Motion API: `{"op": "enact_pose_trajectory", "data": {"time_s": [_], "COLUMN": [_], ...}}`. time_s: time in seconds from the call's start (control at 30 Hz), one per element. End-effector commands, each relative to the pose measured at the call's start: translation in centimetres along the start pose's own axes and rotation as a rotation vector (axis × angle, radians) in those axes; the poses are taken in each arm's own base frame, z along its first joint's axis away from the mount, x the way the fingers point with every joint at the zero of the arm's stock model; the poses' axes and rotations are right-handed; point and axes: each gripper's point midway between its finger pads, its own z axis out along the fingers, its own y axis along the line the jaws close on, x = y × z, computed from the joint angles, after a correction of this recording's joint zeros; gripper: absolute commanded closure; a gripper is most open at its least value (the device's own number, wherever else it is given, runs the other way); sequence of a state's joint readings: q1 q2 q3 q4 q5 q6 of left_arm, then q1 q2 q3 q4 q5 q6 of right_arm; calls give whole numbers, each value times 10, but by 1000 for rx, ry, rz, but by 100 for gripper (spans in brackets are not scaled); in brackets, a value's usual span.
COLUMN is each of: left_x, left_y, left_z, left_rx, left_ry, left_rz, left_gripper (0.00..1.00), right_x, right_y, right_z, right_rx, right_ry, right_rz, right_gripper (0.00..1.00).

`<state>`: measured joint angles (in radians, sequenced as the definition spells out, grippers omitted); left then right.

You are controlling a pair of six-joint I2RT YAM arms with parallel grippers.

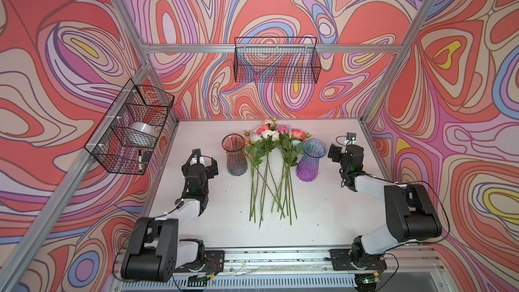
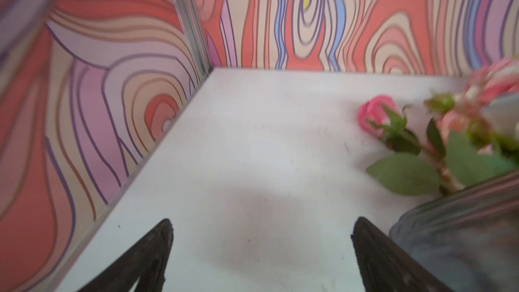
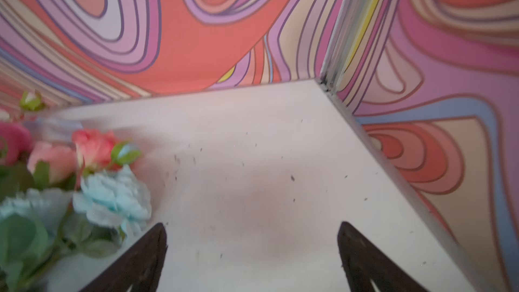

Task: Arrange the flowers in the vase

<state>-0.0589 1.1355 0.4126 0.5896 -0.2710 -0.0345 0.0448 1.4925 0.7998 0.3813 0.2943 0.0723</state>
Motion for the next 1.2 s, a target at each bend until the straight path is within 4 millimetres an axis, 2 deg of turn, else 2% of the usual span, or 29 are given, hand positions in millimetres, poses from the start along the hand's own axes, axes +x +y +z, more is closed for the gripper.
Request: {"op": "enact_pose_trajectory", "data": {"time_s": [0.0, 0.03, 0.07, 0.1, 0.13, 0.17, 0.23, 0.27, 0.3, 0.33, 0.43, 0.5, 0.57, 0.6, 0.67, 0.73, 0.87, 1.07, 1.17], "left_x": [-72, -86, -108, -121, -129, -122, -139, -141, -139, -137, -117, -108, -106, -102, -98, -98, -105, -117, -126], "left_y": [11, 15, 20, 29, 44, 54, 49, 48, 46, 42, 18, -14, -54, -67, -84, -92, -116, -152, -171], "left_z": [-39, -52, -68, -83, -103, -123, -147, -156, -162, -167, -166, -164, -169, -171, -172, -175, -185, -184, -180], "left_rx": [-6, -3, -4, -22, -78, -124, -31, -3, 22, 55, 149, 305, 534, 607, 693, 714, 769, 851, 883], "left_ry": [-63, -69, -89, -94, -65, 9, -21, -43, -47, -30, 121, 215, 284, 325, 373, 404, 427, 479, 495], "left_rz": [-89, -140, -232, -351, -503, -584, -531, -571, -583, -584, -551, -520, -485, -499, -501, -479, -385, -343, -327], "left_gripper": [0, 0, 0, 0, 0, 0, 0, 0, 0, 0, 5, 16, 28, 30, 33, 33, 33, 34, 34], "right_x": [-38, -51, -63, -74, -74, -81, -90, -89, -88, -83, -62, -51, -39, -30, -22, -17, -9, -16, -10], "right_y": [-30, -30, -20, -15, -15, 1, 28, 34, 40, 47, 63, 70, 70, 70, 72, 73, 79, 89, 93], "right_z": [-37, -46, -53, -58, -63, -67, -73, -76, -79, -82, -87, -94, -96, -99, -103, -109, -117, -124, -124], "right_rx": [219, 224, 167, 146, 145, 40, -125, -152, -172, -196, -241, -227, -197, -197, -205, -225, -268, -324, -320], "right_ry": [192, 238, 282, 295, 328, 359, 389, 425, 458, 497, 626, 660, 694, 734, 774, 786, 822, 817, 831], "right_rz": [157, 220, 235, 278, 356, 398, 371, 383, 390, 389, 362, 293, 243, 234, 216, 215, 218, 228, 219], "right_gripper": [1, 1, 2, 2, 2, 7, 37, 46, 51, 51, 44, 41, 40, 40, 40, 43, 49, 51, 52]}}
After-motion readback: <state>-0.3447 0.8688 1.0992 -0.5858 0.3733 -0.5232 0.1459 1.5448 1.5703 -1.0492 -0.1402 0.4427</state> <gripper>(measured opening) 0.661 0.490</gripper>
